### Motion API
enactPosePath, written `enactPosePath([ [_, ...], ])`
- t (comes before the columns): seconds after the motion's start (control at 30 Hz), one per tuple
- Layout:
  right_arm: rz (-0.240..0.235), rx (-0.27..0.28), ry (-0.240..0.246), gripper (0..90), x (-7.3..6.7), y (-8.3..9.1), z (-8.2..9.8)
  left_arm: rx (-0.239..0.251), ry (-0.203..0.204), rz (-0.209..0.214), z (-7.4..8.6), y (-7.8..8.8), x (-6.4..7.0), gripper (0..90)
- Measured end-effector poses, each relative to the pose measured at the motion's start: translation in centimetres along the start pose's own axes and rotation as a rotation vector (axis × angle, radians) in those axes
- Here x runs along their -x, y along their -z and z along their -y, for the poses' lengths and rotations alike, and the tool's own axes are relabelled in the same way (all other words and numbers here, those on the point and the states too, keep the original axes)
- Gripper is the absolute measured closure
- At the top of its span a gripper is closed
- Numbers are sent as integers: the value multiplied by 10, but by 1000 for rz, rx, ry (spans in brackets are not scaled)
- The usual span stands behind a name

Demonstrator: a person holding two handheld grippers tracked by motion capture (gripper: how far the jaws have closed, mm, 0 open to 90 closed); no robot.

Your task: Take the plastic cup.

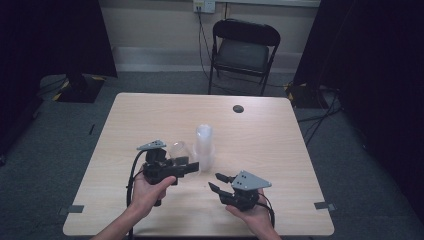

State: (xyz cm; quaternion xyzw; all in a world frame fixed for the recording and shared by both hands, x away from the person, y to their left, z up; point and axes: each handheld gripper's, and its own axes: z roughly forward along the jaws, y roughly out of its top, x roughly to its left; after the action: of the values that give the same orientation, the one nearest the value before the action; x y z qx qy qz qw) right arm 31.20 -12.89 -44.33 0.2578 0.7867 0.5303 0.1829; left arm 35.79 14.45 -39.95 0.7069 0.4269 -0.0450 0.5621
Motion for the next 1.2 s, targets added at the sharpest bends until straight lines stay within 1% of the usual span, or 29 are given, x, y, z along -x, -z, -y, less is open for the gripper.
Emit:
enactPosePath([
  [0.07, -9, 14, 7, 610, -4, -2, 2, -8, 9, 11, 1, -2, 1, 373],
  [0.1, -14, 21, 19, 614, -6, -3, 2, -10, 15, 17, 2, -3, 2, 373],
  [0.13, -11, 22, 28, 615, -8, -3, 2, -11, 21, 25, 3, -4, 2, 373],
  [0.17, -8, 30, 34, 617, -9, -2, 2, -16, 35, 36, 4, -5, 2, 372],
  [0.2, -6, 43, 35, 625, -10, -1, 2, -19, 38, 40, 5, -6, 2, 372],
  [0.23, -6, 49, 39, 629, -11, -1, 2, -24, 49, 44, 5, -7, 2, 372],
  [0.27, 2, 56, 46, 634, -11, -1, 1, -23, 68, 56, 6, -8, 1, 372],
  [0.33, 7, 75, 46, 638, -10, 0, 1, -32, 85, 69, 7, -9, 1, 372],
  [0.37, 8, 76, 45, 641, -10, 0, 1, -33, 87, 78, 7, -10, 2, 372],
  [0.4, 8, 76, 45, 641, -10, 0, 1, -33, 87, 78, 7, -10, 2, 371],
  [0.43, 11, 81, 44, 645, -10, 1, 0, -35, 98, 86, 7, -11, 2, 371],
  [0.5, 15, 96, 53, 651, -9, 0, -1, -37, 103, 88, 8, -13, 2, 370],
  [0.6, 16, 113, 58, 657, -10, -1, -3, -40, 130, 107, 8, -15, 0, 370],
  [0.63, 15, 119, 59, 658, -11, -2, -3, -43, 134, 112, 8, -16, 0, 370],
  [0.67, 19, 120, 65, 660, -11, -2, -3, -50, 127, 112, 8, -17, 0, 370],
  [0.7, 13, 114, 68, 662, -12, -2, -4, -55, 118, 108, 9, -18, 1, 370],
  [0.8, 19, 122, 72, 676, -13, -3, -3, -59, 128, 115, 10, -20, 2, 371],
  [0.87, 29, 132, 83, 682, -14, -2, -3, -65, 140, 123, 11, -22, 2, 370],
  [0.93, 28, 149, 82, 686, -14, -1, -4, -69, 146, 126, 12, -23, 3, 370],
  [0.97, 27, 156, 80, 680, -14, 0, -5, -64, 150, 136, 13, -23, 2, 370],
  [1.0, 27, 156, 80, 680, -14, 0, -5, -64, 150, 136, 13, -23, 2, 371],
  [1.03, 28, 170, 86, 680, -15, 1, -5, -64, 161, 144, 13, -23, 1, 371],
  [1.07, 31, 176, 87, 682, -15, 1, -5, -65, 183, 161, 14, -24, 1, 375],
  [1.13, 33, 181, 90, 682, -15, 1, -5, -66, 200, 165, 14, -24, 1, 376],
  [1.17, 34, 182, 92, 682, -15, 0, -5, -70, 213, 176, 15, -24, 1, 376],
  [1.2, 34, 182, 92, 682, -15, 0, -5, -70, 213, 176, 15, -24, 1, 376],
])
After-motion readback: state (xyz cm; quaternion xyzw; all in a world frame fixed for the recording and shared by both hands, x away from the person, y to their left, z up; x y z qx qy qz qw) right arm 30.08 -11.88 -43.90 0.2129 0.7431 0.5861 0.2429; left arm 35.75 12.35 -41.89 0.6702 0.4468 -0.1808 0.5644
